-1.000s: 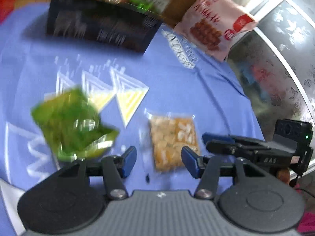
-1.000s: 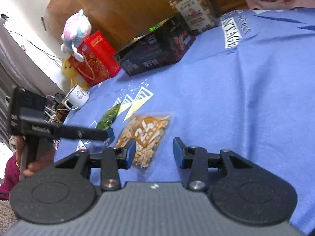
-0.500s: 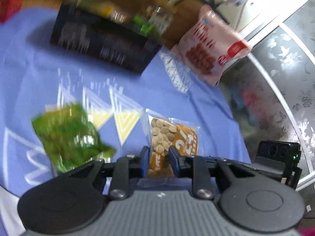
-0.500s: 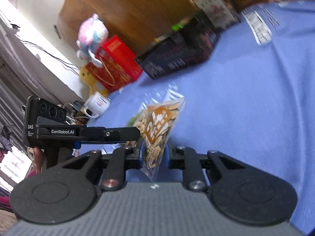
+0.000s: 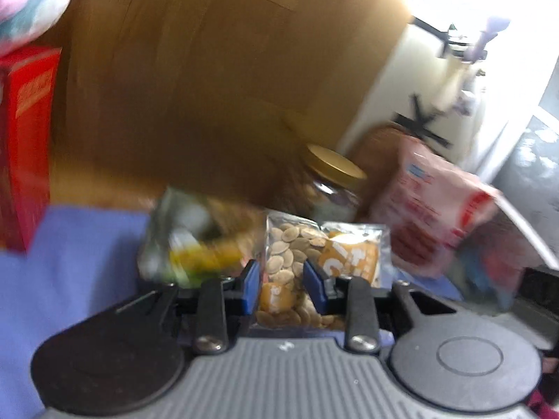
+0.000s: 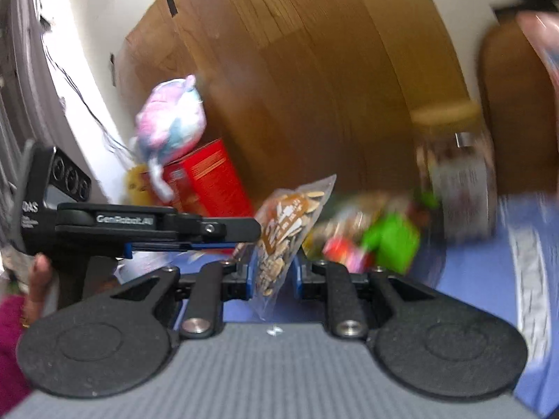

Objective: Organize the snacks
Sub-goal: 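Carry the orange-labelled bag into the tin and open the left tool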

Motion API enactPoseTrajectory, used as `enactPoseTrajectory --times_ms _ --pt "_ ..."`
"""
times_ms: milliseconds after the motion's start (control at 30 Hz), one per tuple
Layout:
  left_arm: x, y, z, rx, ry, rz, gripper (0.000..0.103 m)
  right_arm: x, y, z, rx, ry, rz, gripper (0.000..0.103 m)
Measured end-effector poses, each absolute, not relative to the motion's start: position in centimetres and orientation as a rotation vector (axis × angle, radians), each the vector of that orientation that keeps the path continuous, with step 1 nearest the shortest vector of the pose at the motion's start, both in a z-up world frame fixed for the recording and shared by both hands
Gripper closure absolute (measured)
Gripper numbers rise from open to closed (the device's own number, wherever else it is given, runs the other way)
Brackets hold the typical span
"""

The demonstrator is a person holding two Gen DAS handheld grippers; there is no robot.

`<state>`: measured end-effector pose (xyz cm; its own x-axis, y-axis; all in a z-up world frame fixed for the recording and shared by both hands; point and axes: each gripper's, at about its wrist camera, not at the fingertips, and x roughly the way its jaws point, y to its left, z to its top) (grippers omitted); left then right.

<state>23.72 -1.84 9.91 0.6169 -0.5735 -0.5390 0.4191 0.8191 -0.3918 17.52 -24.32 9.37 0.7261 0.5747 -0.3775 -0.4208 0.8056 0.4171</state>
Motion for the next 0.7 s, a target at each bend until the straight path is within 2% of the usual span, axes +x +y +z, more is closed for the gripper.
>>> enactPoseTrajectory --times_ms 133,233,333,400,467,533,600,700 --pt "26.6 -2.5 8.4 -0.234 0.708 -0.561 0.076 21.7 -22.4 7.8 0.206 0.533 0.531 0.079" --pt "26.9 -2.4 7.9 -0.202 0.664 -0.545 0.076 22.8 -21.7 6.9 0.203 0.528 0.533 0.079" --pt "27.6 -2.8 7.1 -0.173 0.697 -0.513 0.076 23.6 -20.6 6.1 0.160 0.558 0.518 0.079" --pt "27.7 -2.7 6.7 -0.141 0.703 -0.470 0.074 23.6 -19.6 5.6 0.106 0.573 0.501 0.075" --pt "27.6 -2.2 6.5 -0.159 0.725 -0.480 0.074 22.7 -18.9 6.0 0.040 0.548 0.464 0.062" --pt "26.5 -1.5 6.8 -0.188 0.717 -0.498 0.073 20.9 -19.1 6.8 0.009 0.490 0.440 0.058" --pt "24.7 -0.5 7.3 -0.214 0.692 -0.515 0.072 18.5 -20.0 7.6 0.019 0.438 0.420 0.058" --pt "21.1 1.6 7.8 -0.250 0.678 -0.544 0.065 14.4 -21.3 8.1 0.096 0.427 0.475 0.058"
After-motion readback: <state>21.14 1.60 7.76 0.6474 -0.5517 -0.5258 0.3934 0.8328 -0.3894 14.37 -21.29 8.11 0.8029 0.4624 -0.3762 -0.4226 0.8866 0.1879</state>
